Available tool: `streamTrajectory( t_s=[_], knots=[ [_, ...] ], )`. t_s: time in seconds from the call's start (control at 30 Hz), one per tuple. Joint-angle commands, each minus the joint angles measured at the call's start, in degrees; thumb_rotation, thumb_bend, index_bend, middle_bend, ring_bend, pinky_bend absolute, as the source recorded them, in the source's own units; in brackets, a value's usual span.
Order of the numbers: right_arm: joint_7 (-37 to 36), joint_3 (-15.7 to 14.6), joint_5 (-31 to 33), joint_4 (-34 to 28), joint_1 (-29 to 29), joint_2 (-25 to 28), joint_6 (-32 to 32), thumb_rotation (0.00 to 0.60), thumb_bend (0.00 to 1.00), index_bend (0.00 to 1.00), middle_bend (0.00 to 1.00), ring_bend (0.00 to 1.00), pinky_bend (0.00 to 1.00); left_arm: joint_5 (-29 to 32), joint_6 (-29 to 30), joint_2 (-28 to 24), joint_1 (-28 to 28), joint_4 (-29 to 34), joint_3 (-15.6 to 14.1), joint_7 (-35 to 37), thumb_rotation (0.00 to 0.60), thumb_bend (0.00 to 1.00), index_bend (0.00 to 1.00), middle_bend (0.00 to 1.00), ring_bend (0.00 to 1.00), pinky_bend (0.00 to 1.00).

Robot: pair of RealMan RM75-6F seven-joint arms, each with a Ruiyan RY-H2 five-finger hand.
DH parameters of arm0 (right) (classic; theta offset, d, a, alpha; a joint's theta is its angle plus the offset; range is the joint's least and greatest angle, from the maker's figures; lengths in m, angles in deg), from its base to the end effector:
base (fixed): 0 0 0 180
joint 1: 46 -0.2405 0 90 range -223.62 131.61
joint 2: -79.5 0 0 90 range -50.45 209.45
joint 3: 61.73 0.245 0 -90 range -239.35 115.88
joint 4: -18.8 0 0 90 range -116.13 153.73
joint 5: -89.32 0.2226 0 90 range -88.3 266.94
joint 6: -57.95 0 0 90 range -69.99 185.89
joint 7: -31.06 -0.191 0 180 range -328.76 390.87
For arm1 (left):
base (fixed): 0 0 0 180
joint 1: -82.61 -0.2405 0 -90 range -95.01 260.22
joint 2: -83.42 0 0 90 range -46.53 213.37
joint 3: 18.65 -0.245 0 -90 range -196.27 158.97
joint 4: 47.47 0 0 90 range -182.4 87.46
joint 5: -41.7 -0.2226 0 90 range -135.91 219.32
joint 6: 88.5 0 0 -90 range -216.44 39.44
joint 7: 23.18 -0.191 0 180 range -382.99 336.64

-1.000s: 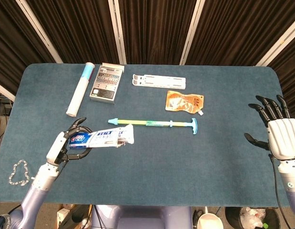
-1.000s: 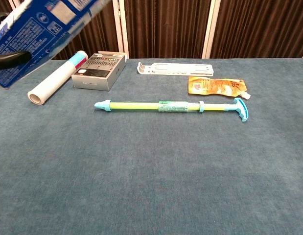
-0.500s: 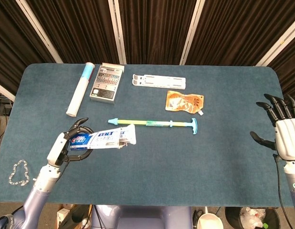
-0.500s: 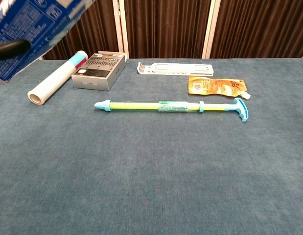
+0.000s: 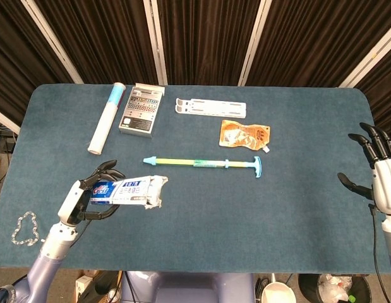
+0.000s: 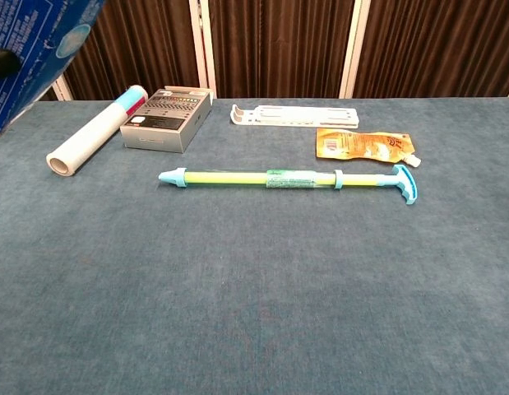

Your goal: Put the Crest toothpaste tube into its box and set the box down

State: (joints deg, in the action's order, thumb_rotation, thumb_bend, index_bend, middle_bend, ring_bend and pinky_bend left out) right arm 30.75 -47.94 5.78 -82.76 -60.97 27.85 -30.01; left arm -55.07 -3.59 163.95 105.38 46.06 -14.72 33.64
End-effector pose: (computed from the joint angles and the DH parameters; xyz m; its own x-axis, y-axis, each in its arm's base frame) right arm -0.2113 -0.3037 0.2380 0.3637 0.3034 0.8807 -0.8875 -0.1744 0.4266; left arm -0.1438 0.2824 0.0536 -0.6600 0.3993 0.6364 0.5664 -0.2921 0.7706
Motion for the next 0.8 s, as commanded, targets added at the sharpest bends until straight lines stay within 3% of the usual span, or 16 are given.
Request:
streamTrajectory(
  t_s=[0.03,0.23,0.37,0.5,0.8],
  knots=[
    [0.18,0.09,0.18,-0.08,0.13,0.08,-0.09,0.600,0.17,0.26,0.16,0.14,0.00,0.05,0.10,0.28,0.06,-0.48,-0.20,1.05,0.600,0.31,0.37,0.29,0.09,0.10],
    [0.25,0.33,0.50,-0.40,0.64,0.39,-0.64,0.600,0.16,0.26,0.16,0.14,0.00,-0.17,0.60,0.86,0.30,-1.76,-0.47,4.04,0.600,0.30,0.37,0.32,0.10,0.11],
    [-0.30,0.28,0.50,-0.78,0.94,0.73,-0.64,0.600,0.17,0.26,0.16,0.14,0.00,0.32,0.50,1.45,0.31,-2.41,-0.54,3.77,0.600,0.38,0.46,0.45,0.14,0.15],
    [-0.87,0.34,0.61,-0.68,1.36,0.85,-1.02,0.600,0.17,0.26,0.16,0.14,0.00,1.90,0.58,2.28,0.00,-2.46,0.33,-1.67,0.600,0.46,0.53,0.51,0.17,0.17],
    [-2.36,0.15,0.61,0.05,1.91,0.98,-0.89,0.600,0.17,0.26,0.16,0.14,0.00,3.25,-2.18,2.22,0.48,-1.87,0.25,-13.98,0.600,0.43,0.50,0.46,0.17,0.18]
  ],
)
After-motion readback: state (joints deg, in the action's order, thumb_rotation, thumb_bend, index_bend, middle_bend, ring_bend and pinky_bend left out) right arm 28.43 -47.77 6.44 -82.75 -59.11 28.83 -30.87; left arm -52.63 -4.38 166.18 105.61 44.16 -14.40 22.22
